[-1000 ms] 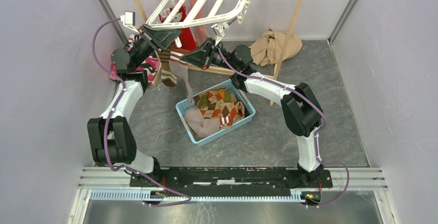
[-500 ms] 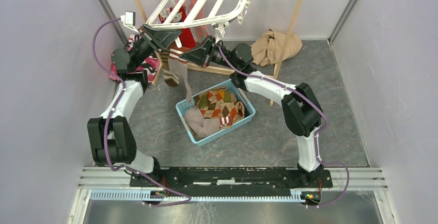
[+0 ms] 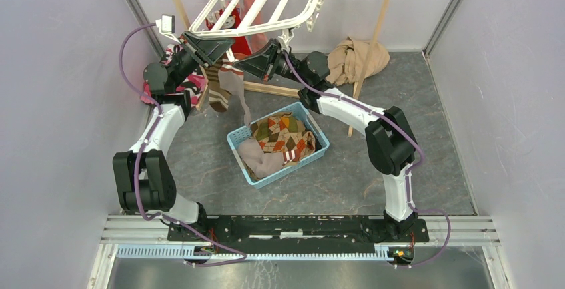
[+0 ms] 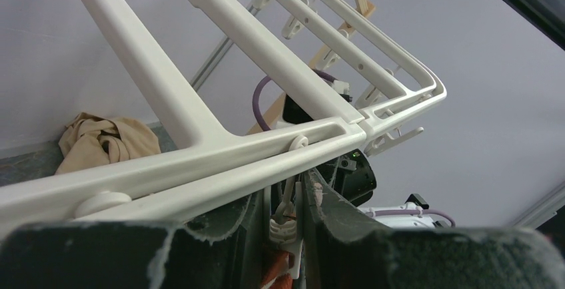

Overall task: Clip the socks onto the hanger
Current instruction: Clamp the sock onto the hanger.

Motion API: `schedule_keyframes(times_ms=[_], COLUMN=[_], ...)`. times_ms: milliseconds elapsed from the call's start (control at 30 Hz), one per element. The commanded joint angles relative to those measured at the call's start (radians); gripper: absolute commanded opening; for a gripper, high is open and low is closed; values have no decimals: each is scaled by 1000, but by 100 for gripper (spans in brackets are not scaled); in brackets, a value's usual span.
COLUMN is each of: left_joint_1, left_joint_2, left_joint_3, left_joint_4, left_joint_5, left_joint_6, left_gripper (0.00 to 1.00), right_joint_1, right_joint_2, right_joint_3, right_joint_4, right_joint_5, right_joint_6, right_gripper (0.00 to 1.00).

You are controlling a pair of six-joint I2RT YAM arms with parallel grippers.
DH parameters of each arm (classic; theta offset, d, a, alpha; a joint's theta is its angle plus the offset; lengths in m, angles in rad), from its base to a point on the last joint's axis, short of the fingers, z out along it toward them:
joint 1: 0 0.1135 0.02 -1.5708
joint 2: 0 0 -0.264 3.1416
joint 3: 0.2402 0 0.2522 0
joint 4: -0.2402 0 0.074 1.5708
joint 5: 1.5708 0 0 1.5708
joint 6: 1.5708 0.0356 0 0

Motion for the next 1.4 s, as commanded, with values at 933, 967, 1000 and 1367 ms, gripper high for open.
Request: schedule_keyframes(times_ms=[933,967,1000,1367], left_joint_1=[13,13,13,14], left_joint_2=[-205,-235,-253,-438], left_joint_3=[20,22,24,-3], left_joint_4=[-516,-573,-625,-933], left_joint_5=[-117,-145,-172,-326], left_joint_6=[445,485,520,791], left_gripper=[97,99,99,100], right_joint_1=[-8,-8,-8,-8], right_joint_2=[-96,-105,-113,-284], right_joint_3=[-85,-102,-114,-363], right_joint_4=[56,60,65,-20], right_joint_5=[2,2,0,18], right_joint_6=[-34,-38,-42,-212], right_gripper=[37,41,44,74])
